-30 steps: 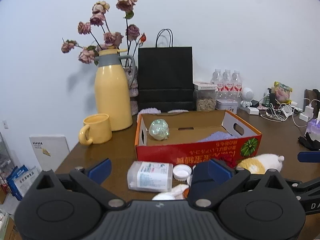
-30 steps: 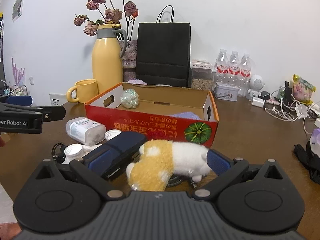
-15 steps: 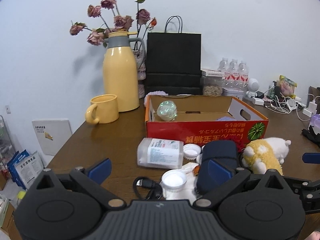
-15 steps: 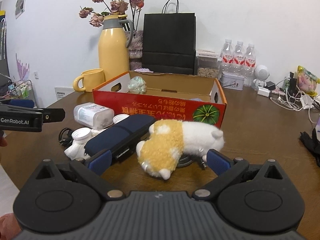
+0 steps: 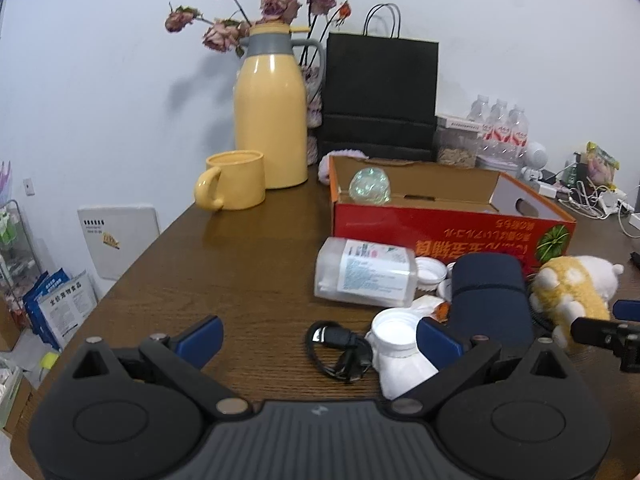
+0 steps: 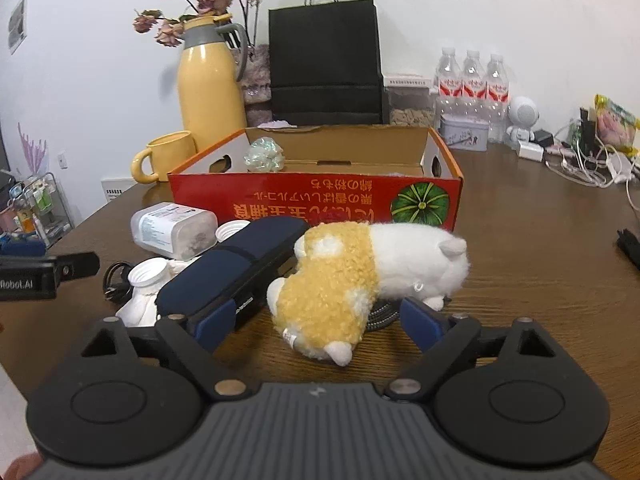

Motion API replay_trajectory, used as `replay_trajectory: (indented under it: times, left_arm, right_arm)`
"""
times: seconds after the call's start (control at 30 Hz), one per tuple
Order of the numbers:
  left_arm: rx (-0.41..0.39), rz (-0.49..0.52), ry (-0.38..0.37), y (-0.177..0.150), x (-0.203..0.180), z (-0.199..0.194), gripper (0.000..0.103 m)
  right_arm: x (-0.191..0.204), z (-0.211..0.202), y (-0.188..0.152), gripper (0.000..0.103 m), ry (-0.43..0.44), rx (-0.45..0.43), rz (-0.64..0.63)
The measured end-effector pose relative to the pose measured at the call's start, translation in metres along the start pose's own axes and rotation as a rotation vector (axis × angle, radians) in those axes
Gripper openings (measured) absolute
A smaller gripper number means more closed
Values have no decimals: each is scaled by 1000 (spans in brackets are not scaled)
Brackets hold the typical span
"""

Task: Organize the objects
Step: 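Grasp the black cable with the left tool while the right tool grasps the plush toy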

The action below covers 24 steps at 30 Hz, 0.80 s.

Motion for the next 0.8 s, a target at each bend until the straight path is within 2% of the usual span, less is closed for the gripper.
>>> replay_trajectory:
  times: [0.33,0.53,0.57,0.8]
  left_arm:
    - [54,-10,21,-1,10,28,103]
    - [84,-1,24,-2,8,42,98]
    - [90,1,25,-2,8,44,97]
    - [104,2,17,-1,7,54,96]
  right_arm:
    - [-8,23,6,88,-11,15,86]
    - [-13,32,5,74,4,18,133]
    - [-14,34,4,63,9,19,133]
    - [-18,31,1,56,21,5,127]
Point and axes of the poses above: each gripper's, at about its wrist camera, not at the fingertips, and z roughly the way its jaws point, x to its left, y to its top, the point moved 4 cm from there along z, roughly the way its jaws point, and after that the axes turned 15 degrees about x, right-handed, at the moved point
